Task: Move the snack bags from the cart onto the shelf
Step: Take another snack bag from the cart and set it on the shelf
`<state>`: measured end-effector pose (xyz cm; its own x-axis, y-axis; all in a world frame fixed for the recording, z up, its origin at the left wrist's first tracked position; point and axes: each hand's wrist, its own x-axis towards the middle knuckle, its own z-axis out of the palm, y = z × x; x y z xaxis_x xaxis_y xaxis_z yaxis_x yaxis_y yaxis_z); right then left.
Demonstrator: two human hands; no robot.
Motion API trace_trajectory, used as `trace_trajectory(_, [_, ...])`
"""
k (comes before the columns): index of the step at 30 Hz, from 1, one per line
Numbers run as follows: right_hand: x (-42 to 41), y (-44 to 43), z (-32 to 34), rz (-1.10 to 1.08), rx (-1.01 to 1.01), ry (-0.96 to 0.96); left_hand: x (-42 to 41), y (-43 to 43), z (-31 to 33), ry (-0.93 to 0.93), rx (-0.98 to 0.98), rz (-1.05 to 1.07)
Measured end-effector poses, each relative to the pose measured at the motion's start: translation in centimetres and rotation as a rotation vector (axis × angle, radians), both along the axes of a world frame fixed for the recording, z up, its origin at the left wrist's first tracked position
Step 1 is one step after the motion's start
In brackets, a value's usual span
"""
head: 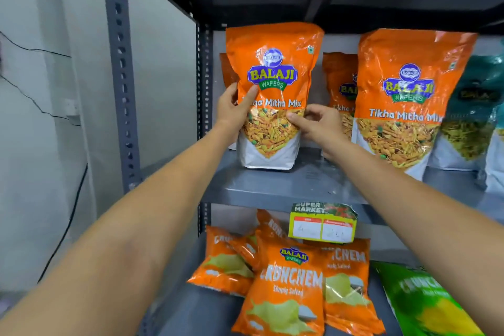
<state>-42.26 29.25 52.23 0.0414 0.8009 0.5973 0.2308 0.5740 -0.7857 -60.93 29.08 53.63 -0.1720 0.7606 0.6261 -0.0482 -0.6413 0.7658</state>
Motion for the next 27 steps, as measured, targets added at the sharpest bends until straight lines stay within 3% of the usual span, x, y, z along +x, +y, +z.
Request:
trace_trajectory(6, [-0.1, 2.1, -1.9, 0.07, -0.156, 0.198, -1.5, 2.1, -2.8, 0.023, -0.209, -0.021])
trace_trajectory(10, [0.2, 2.7, -2.1, 0.098, -0.251, 0.337, -2.9, 0.6, -3.1, 0.197, -0.301, 0.068])
trace_trajectory(15, [-0.5, 2.9, -3.1, 0.103, -0.32, 0.237, -2.2, 0.1, -4.6, 0.359, -0.276, 0.068])
trace_trajectory(19, [-0.6, 3.5, -3.5, 0.078, -0.256, 0.141, -2.3, 0.4, -4.6, 0.445, -0.244, 0.104])
trace_trajectory(27, [-2.9, 3.5, -3.7, 0.198, -0.175, -0.015, -6.0, 1.0, -4.9, 0.261, -0.358, 0.043])
